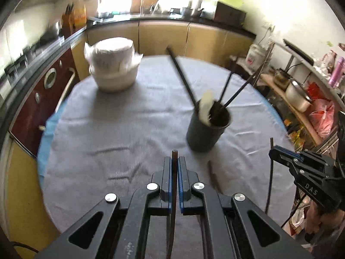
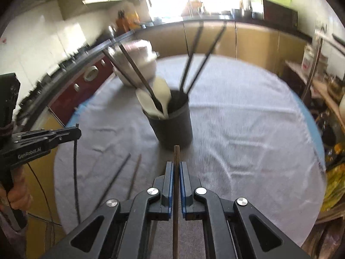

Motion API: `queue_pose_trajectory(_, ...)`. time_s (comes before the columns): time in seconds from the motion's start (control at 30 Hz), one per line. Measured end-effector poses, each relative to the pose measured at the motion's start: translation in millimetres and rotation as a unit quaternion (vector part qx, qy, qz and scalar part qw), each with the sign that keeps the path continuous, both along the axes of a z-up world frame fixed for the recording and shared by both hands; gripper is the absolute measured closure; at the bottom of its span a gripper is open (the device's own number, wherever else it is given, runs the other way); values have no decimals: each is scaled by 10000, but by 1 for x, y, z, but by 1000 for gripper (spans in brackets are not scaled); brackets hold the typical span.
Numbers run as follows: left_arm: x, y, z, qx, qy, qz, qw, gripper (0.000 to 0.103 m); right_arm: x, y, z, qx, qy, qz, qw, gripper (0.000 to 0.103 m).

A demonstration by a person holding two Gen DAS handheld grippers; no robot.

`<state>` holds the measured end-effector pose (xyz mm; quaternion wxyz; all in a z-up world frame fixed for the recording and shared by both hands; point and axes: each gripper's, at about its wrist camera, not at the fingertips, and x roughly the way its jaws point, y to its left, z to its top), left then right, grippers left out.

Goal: Organize utensils
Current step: 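Lift both chopsticks and carry them over the black cup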

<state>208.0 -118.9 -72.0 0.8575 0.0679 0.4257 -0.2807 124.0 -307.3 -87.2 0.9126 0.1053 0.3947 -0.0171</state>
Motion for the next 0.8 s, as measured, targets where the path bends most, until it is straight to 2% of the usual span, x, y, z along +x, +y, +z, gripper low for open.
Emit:
queue_pose_trajectory(0.17, -24, 4, 43, -218, -344, -94, 9991, 98, -17, 5, 39, -148, -430, 66, 9989, 97)
queue_pose_trajectory(0.27, -30, 0, 58, -336, -530, -151, 9979, 98, -21, 5, 53, -211, -691, 34, 9974, 97)
queue_pose_trajectory(0.37, -28, -9, 73, -383, -621, -207, 9971, 98, -18, 4, 61, -160, -870, -43, 9961, 97)
queue_pose_trajectory(0.53, -17, -24, 104, -535, -863, -212, 9946, 98, -7, -1, 93, -16, -1321, -227, 9910, 97)
queue_pose_trajectory(0.67, 0, -34, 139, -864, -1196, -151, 9889, 98, 10, -3, 128, -70, -1642, -294, 9860, 97)
queue_pose_trajectory(0.8, 16, -43, 173, -1342, -1593, -5, 9781, 98, 30, -1, 163, -241, -1900, -300, 9810, 97)
